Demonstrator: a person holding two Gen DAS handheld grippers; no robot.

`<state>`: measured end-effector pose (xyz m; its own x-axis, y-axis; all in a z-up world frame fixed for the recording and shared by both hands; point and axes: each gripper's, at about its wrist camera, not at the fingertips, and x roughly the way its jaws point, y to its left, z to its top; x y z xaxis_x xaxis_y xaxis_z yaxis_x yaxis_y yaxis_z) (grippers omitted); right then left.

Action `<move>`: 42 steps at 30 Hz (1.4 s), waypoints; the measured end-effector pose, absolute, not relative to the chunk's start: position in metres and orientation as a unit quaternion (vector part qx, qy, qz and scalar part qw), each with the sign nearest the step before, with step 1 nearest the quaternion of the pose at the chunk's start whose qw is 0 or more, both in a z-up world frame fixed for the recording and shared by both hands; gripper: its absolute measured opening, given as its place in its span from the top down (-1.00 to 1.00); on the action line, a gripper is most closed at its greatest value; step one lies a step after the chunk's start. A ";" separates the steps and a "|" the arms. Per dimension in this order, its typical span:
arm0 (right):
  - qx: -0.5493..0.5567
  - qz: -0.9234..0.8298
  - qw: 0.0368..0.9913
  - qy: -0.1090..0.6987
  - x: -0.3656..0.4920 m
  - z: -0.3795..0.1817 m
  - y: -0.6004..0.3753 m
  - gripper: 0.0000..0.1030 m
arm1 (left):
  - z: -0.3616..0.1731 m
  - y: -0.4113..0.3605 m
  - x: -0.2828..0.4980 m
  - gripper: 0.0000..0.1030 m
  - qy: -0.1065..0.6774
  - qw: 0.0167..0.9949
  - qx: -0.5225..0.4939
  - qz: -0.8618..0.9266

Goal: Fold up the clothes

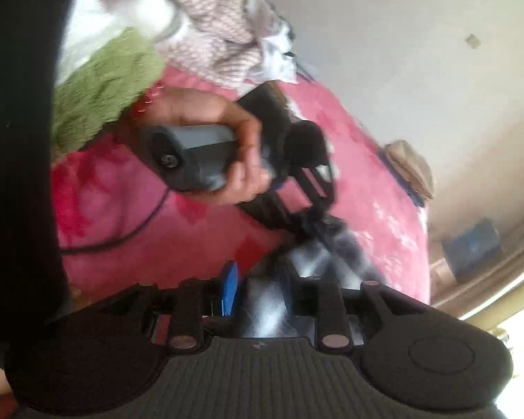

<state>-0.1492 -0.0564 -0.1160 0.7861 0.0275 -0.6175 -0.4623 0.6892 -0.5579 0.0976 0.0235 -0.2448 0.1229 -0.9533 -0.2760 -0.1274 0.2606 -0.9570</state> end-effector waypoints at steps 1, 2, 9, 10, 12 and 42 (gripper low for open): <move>-0.346 0.138 0.878 0.302 -0.145 -0.114 -0.063 0.49 | -0.244 0.024 0.098 0.95 0.554 0.570 -0.486 -0.364; -0.322 0.130 0.883 0.314 -0.138 -0.112 -0.069 0.53 | -0.244 0.024 0.098 0.95 0.554 0.570 -0.485 -0.365; -0.251 0.150 0.877 0.383 -0.110 -0.152 -0.083 0.72 | -0.242 0.024 0.100 0.94 0.554 0.576 -0.474 -0.369; -0.265 0.154 0.873 0.380 -0.111 -0.161 -0.081 0.73 | -0.237 0.025 0.101 0.93 0.551 0.587 -0.461 -0.372; -0.305 0.163 0.868 0.356 -0.119 -0.166 -0.076 0.73 | -0.214 0.035 0.102 0.85 0.517 0.639 -0.426 -0.378; -0.214 0.164 0.893 0.360 -0.117 -0.148 -0.096 0.74 | -0.154 0.006 0.080 0.14 0.472 0.784 -0.163 -0.369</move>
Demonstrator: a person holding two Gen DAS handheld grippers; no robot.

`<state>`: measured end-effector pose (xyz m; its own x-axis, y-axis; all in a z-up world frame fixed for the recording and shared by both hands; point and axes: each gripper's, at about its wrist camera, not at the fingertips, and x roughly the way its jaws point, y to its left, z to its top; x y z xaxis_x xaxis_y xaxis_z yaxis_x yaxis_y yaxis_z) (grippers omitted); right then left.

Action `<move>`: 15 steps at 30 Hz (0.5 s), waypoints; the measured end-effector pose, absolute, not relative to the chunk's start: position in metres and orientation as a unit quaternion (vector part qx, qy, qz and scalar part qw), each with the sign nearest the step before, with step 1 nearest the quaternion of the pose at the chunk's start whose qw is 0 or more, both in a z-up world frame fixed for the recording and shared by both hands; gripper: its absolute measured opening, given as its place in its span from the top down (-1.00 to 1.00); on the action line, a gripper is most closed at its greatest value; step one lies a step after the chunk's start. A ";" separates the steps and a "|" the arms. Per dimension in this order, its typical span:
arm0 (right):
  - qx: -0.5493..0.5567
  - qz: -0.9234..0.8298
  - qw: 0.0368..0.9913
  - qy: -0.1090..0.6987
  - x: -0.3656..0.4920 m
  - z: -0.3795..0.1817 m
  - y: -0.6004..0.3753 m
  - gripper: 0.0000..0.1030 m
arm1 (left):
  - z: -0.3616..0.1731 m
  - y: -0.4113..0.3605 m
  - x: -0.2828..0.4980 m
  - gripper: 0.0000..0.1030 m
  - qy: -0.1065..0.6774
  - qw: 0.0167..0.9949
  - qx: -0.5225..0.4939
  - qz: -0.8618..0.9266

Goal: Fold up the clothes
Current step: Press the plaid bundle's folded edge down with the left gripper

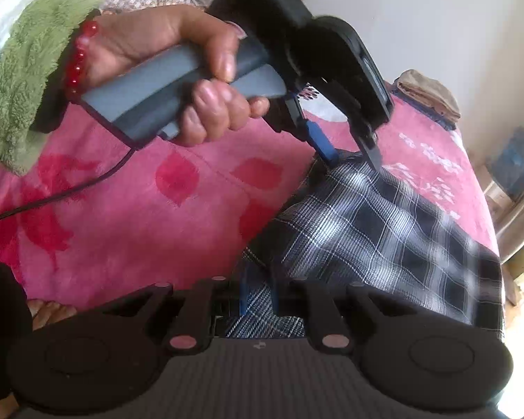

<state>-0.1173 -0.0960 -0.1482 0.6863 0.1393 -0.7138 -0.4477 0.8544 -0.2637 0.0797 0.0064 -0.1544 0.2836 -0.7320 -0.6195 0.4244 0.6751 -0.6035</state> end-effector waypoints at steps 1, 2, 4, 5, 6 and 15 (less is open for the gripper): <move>-0.213 0.164 0.893 0.361 -0.117 -0.149 -0.096 0.74 | -0.152 0.001 0.079 0.13 0.471 0.787 -0.155 -0.367; -0.212 0.164 0.893 0.361 -0.117 -0.149 -0.097 0.74 | -0.151 -0.001 0.078 0.13 0.472 0.788 -0.147 -0.366; -0.211 0.163 0.893 0.362 -0.117 -0.150 -0.097 0.74 | -0.150 -0.003 0.078 0.12 0.478 0.789 -0.137 -0.361; -0.211 0.163 0.893 0.362 -0.117 -0.150 -0.097 0.74 | -0.150 -0.004 0.079 0.12 0.482 0.788 -0.134 -0.358; -0.211 0.163 0.893 0.362 -0.117 -0.150 -0.096 0.74 | -0.150 -0.005 0.080 0.13 0.485 0.788 -0.134 -0.356; -0.215 0.161 0.893 0.360 -0.117 -0.153 -0.095 0.73 | -0.183 0.023 0.103 0.86 0.525 0.704 -0.320 -0.355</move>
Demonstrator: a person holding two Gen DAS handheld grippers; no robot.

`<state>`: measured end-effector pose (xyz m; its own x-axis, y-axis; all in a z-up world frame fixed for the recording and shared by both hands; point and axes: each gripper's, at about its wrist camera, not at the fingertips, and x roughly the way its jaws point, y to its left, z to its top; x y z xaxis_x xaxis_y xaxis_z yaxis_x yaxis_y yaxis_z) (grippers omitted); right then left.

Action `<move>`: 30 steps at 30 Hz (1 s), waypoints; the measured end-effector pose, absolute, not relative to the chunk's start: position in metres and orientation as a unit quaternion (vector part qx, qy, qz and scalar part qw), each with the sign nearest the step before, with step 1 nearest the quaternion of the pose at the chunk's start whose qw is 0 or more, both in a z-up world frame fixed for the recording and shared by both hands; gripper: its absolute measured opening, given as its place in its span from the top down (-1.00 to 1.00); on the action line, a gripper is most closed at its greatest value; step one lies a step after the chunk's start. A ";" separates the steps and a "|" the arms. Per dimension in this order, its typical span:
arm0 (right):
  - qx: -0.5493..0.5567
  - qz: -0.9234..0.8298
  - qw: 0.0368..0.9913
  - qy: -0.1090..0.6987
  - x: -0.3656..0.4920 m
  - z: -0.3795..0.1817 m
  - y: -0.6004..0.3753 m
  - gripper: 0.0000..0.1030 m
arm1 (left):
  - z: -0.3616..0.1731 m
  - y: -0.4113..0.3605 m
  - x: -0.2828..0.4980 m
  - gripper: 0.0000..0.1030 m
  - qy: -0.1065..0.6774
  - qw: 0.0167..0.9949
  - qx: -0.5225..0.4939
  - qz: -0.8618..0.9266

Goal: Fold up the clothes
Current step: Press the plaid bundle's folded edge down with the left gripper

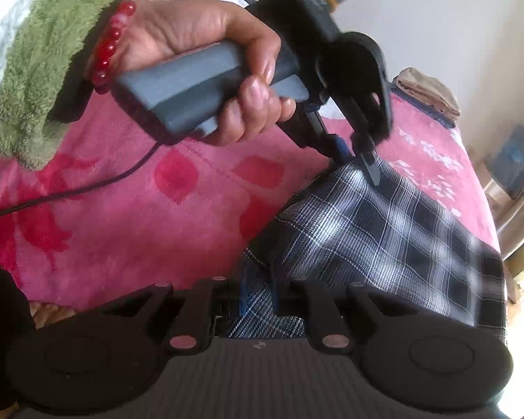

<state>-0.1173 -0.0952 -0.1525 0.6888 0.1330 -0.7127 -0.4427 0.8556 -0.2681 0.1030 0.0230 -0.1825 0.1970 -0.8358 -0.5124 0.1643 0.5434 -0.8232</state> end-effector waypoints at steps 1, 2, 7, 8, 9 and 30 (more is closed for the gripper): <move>-0.216 0.161 0.893 0.360 -0.118 -0.153 -0.095 0.73 | -0.190 0.031 0.105 0.87 0.525 0.685 -0.359 -0.354; -0.216 0.160 0.893 0.360 -0.118 -0.153 -0.095 0.73 | -0.200 0.038 0.106 0.87 0.527 0.663 -0.399 -0.351; -0.219 0.158 0.894 0.359 -0.120 -0.153 -0.093 0.73 | -0.239 0.058 0.108 0.84 0.543 0.577 -0.520 -0.318; -0.220 0.158 0.893 0.359 -0.120 -0.153 -0.092 0.73 | -0.240 0.057 0.108 0.84 0.547 0.576 -0.520 -0.314; -0.221 0.158 0.893 0.359 -0.121 -0.153 -0.091 0.73 | -0.238 0.056 0.109 0.80 0.550 0.578 -0.515 -0.313; -0.231 0.148 0.892 0.359 -0.127 -0.154 -0.084 0.73 | -0.251 0.066 0.095 0.54 0.479 0.519 -0.632 -0.319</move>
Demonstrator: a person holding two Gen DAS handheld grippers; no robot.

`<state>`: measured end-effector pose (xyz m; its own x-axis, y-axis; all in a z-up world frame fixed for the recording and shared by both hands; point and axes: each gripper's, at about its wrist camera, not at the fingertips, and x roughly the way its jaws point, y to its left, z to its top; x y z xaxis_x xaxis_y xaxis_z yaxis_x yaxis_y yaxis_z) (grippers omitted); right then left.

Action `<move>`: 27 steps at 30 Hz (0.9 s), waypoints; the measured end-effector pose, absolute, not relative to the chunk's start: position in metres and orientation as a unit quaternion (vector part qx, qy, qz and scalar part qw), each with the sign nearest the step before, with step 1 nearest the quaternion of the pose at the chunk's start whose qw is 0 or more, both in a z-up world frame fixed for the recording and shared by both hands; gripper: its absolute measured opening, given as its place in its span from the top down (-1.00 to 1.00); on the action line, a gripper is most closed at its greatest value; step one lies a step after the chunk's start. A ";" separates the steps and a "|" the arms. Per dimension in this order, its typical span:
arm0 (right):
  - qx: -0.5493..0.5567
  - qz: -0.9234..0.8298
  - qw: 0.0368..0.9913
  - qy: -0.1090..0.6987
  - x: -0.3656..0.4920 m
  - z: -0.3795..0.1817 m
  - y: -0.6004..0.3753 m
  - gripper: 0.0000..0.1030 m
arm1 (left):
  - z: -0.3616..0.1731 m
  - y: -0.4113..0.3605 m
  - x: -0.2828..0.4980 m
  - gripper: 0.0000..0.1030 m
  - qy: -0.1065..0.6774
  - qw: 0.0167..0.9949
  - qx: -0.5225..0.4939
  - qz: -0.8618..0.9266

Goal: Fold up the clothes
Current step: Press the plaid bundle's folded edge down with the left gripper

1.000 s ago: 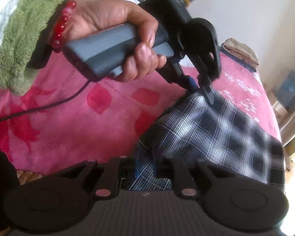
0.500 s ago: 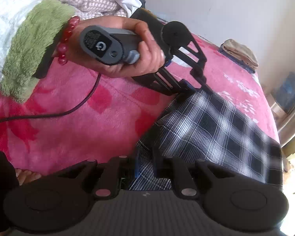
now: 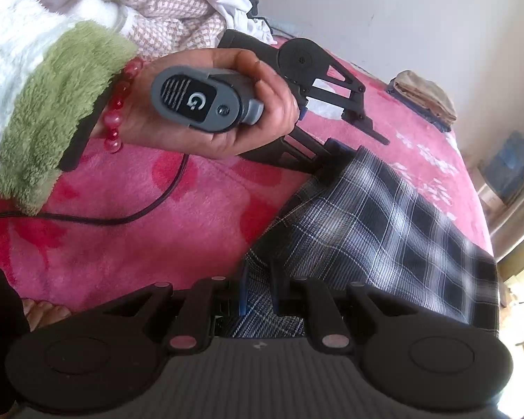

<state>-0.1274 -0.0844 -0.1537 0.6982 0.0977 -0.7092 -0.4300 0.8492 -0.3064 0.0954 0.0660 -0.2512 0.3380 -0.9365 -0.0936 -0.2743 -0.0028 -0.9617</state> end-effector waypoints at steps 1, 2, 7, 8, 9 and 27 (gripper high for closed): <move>-0.232 0.148 0.892 0.359 -0.126 -0.154 -0.085 0.73 | -0.251 0.069 0.096 0.40 0.479 0.513 -0.638 -0.318; -0.233 0.148 0.892 0.359 -0.126 -0.154 -0.085 0.73 | -0.252 0.072 0.096 0.32 0.479 0.507 -0.643 -0.316; -0.235 0.147 0.891 0.360 -0.123 -0.153 -0.085 0.72 | -0.245 0.090 0.098 -0.18 0.468 0.507 -0.653 -0.312; -0.234 0.147 0.891 0.360 -0.123 -0.153 -0.085 0.72 | -0.241 0.094 0.098 -0.21 0.462 0.516 -0.650 -0.311; -0.234 0.146 0.891 0.361 -0.122 -0.153 -0.085 0.72 | -0.239 0.098 0.098 -0.26 0.455 0.524 -0.651 -0.307; -0.175 0.148 0.915 0.333 -0.128 -0.105 -0.107 0.68 | -0.135 0.055 0.077 0.09 0.394 0.747 -0.332 -0.420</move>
